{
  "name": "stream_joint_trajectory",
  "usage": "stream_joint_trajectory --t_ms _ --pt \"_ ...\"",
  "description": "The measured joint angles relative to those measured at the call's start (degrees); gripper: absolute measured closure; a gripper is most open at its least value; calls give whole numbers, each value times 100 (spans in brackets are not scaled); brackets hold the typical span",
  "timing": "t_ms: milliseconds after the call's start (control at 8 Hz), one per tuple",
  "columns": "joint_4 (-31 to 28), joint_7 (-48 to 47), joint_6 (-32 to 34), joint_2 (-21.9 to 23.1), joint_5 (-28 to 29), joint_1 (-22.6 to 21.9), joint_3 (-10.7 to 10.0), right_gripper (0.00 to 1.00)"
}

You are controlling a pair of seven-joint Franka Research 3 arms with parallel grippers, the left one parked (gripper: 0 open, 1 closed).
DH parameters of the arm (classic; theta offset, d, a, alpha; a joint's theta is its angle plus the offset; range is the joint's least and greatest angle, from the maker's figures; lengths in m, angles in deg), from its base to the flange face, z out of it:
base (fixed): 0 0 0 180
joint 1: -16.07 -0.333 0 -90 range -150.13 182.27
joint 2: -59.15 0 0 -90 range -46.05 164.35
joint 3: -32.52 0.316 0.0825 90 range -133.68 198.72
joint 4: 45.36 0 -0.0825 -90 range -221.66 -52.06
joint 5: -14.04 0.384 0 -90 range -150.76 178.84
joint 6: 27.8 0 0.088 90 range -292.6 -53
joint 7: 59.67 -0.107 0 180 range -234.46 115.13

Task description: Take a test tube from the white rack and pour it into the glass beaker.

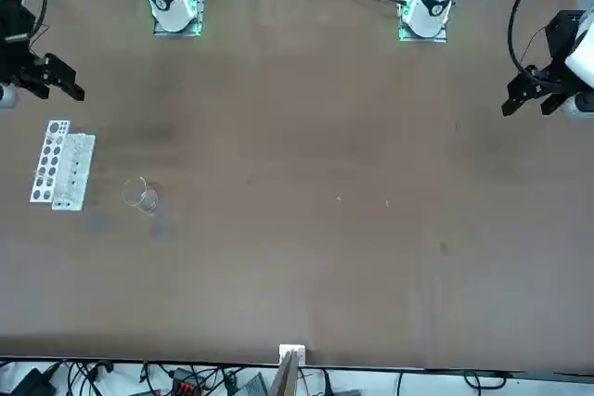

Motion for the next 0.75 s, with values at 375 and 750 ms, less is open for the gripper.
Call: stream_joint_trajectory --t_ms 375,750 --pt "0 3 682 -4 -138 84 -11 0" --pt "-42 -1238 1321 -198 -571 394 -31 0"
